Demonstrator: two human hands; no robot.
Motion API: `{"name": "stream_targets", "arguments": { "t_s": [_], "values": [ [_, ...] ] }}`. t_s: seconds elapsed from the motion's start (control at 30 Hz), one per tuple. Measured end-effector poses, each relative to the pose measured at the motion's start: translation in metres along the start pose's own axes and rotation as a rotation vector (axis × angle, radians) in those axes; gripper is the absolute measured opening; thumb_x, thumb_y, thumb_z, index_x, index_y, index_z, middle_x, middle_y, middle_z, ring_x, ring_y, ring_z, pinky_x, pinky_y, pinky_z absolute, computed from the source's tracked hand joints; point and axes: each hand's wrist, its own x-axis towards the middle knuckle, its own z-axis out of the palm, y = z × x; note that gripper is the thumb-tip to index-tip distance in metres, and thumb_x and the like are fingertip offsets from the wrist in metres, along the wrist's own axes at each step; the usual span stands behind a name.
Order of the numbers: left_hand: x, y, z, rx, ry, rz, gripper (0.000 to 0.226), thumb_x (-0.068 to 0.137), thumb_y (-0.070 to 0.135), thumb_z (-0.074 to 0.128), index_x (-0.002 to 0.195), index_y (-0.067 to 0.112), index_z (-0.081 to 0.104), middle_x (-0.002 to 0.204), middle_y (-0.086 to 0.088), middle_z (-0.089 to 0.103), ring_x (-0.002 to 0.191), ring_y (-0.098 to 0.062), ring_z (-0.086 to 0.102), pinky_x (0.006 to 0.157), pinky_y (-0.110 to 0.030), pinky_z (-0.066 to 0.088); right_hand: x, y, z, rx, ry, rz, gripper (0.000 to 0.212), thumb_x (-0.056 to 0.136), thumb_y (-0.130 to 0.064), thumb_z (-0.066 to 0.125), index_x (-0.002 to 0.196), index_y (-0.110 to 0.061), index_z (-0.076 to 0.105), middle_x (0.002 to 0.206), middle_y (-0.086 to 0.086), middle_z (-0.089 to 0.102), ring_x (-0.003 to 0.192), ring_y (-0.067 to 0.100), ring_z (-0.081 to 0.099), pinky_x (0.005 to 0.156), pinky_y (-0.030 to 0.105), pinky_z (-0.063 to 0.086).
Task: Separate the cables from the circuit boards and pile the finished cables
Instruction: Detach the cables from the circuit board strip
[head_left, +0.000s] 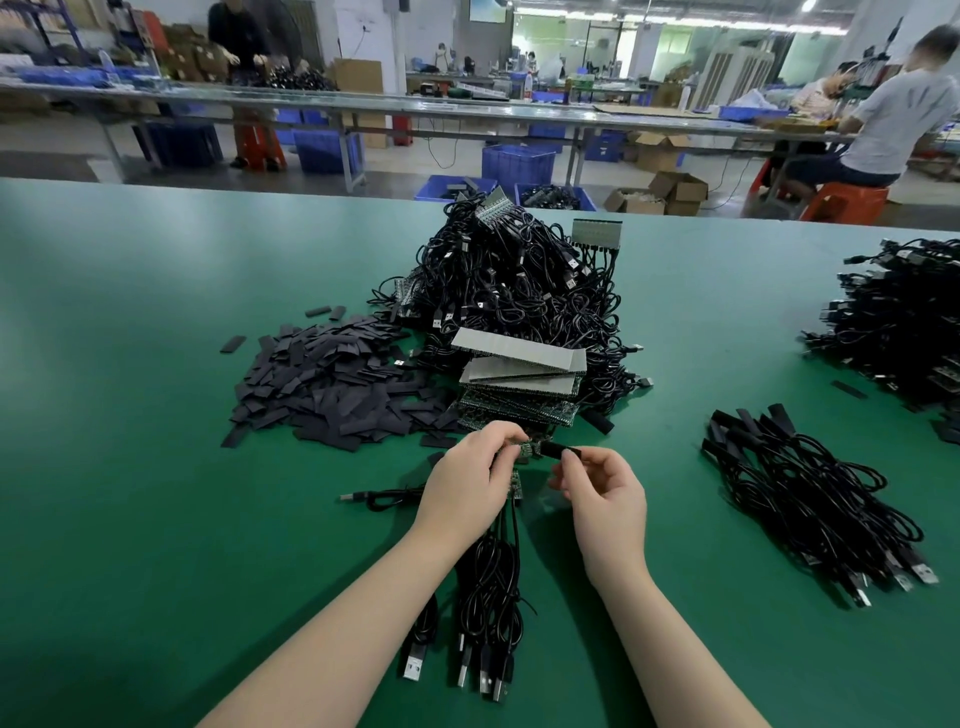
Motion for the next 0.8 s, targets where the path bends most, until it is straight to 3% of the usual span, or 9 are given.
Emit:
{"name": "stream_targets", "arguments": {
  "t_s": [0.17,0.27,0.37,0.5,0.6,0.7,0.8],
  "values": [
    [-0.001,0.0024,-0.0024,0.024,0.0,-0.018,0.02,0.1,0.017,0.042,0.102,0.033,0.054,0.097,0.009,0.06,0.082,-0.011,0.055,0.069,-0.034,0.049,-0.0005,0.0001,0.0003,-0.014,-0.023,-0.007,0.009,0.092,-0.013,0.069,0.087,-0.02,0.068,0.076,-0.006,0.072,0.075,0.014,0.071,0.072,0.027,0.056],
    [-0.0014,0.0021,-0.0025,0.041,0.004,0.004,0.03,0.094,0.004,0.043,0.09,0.026,0.063,0.098,0.006,0.058,0.085,-0.016,0.057,0.071,-0.041,0.051,-0.0001,0.0006,0.0002,-0.028,-0.027,-0.009,0.012,0.092,-0.011,0.069,0.085,-0.021,0.068,0.076,-0.006,0.072,0.076,0.018,0.072,0.076,0.034,0.056],
    [-0.0011,0.0024,-0.0015,0.047,0.002,0.004,0.034,0.092,-0.001,0.046,0.083,0.022,0.07,0.094,0.008,0.055,0.086,-0.013,0.054,0.071,-0.04,0.05,-0.0002,0.0004,0.0003,-0.027,-0.033,-0.022,0.016,0.091,-0.009,0.069,0.087,-0.024,0.07,0.078,-0.004,0.072,0.074,0.016,0.07,0.072,0.031,0.055],
    [-0.0018,0.0043,-0.0022,0.003,0.019,0.023,0.031,0.096,0.009,0.043,0.103,0.025,0.07,0.1,0.015,0.05,0.084,-0.005,0.052,0.07,-0.035,0.051,-0.001,-0.0011,0.0,-0.021,-0.04,-0.033,0.023,0.092,-0.008,0.068,0.091,-0.031,0.072,0.077,0.0,0.07,0.073,0.019,0.068,0.068,0.028,0.055],
    [-0.0035,0.0055,-0.0031,-0.016,0.009,0.051,0.023,0.094,0.021,0.051,0.111,0.029,0.066,0.106,0.019,0.047,0.078,-0.005,0.055,0.065,-0.032,0.052,-0.0019,-0.0026,-0.0001,-0.031,-0.053,-0.036,0.024,0.092,-0.009,0.068,0.095,-0.033,0.072,0.082,0.011,0.07,0.072,0.02,0.064,0.07,0.034,0.055],
    [-0.0042,0.0043,-0.0021,-0.004,-0.045,0.072,0.025,0.086,0.034,0.063,0.111,0.034,0.064,0.105,0.023,0.044,0.087,-0.001,0.054,0.07,-0.027,0.052,-0.0024,-0.0043,-0.0005,-0.025,-0.067,-0.042,0.026,0.092,-0.008,0.068,0.097,-0.033,0.073,0.076,0.001,0.071,0.069,0.01,0.067,0.064,0.02,0.053],
    [-0.0025,0.0018,-0.001,0.02,-0.037,0.105,0.024,0.085,0.036,0.069,0.109,0.035,0.068,0.101,0.02,0.048,0.086,-0.001,0.053,0.073,-0.029,0.051,-0.003,-0.0056,-0.0004,-0.011,-0.095,-0.038,0.024,0.092,-0.006,0.068,0.099,-0.028,0.073,0.074,-0.002,0.07,0.067,0.007,0.066,0.065,0.016,0.053]
  ]
}}
